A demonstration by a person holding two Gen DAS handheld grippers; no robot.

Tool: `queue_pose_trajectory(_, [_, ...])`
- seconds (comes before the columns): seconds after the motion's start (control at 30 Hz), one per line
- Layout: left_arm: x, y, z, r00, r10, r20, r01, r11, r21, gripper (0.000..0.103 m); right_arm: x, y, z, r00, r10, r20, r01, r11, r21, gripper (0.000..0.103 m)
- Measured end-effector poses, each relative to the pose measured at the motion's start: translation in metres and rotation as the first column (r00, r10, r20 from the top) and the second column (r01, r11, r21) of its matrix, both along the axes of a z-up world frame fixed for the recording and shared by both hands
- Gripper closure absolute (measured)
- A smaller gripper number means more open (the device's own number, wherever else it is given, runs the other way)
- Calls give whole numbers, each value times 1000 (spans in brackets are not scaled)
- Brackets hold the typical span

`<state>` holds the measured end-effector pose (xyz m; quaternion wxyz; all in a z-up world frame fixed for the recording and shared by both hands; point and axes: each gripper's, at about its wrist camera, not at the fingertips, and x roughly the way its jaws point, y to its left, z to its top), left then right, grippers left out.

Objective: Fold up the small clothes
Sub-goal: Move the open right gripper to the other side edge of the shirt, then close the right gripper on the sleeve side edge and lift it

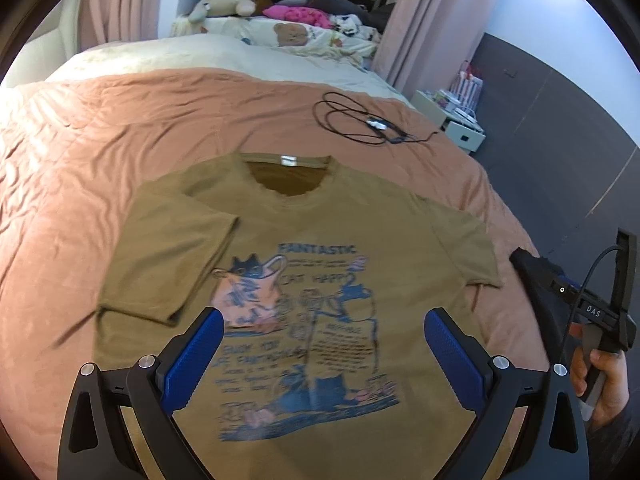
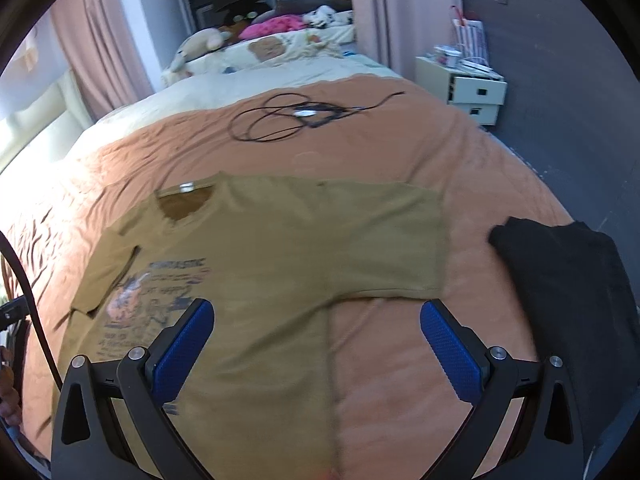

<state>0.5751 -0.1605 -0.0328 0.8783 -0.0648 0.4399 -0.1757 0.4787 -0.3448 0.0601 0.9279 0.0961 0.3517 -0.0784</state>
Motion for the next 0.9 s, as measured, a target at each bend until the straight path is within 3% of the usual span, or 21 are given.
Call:
queue_pose_trajectory(0.4, [22,-73,-15,997,-81,-19,81,997,14,9,13,-56,-25,998,-56,16,55,996,68,0])
queue_pose_trajectory(0.47, [27,-85,-20,995,-92,-23,93,995,22,14,18,-64,-31,997,-70,17,68,994,88,3])
queue_pose_trajectory(0.57, [33,-103,-30,993,-112,-35,113,993,30,22,30,-78,-43,997,-81,5,80,990,113,16])
queue_pose_trajectory(0.7, [44,-124,-45,990,-127,-58,129,991,27,25,42,-106,-60,995,-97,-10,98,979,181,29])
queue_pose_trajectory(0.83, [57,-145,-59,986,-144,-84,147,988,35,42,56,-123,-73,995,-100,-20,102,970,219,35])
queue_pose_trajectory(0.9, [63,-154,-66,983,-154,-100,157,987,27,45,64,-129,-79,995,-95,-28,99,967,234,38])
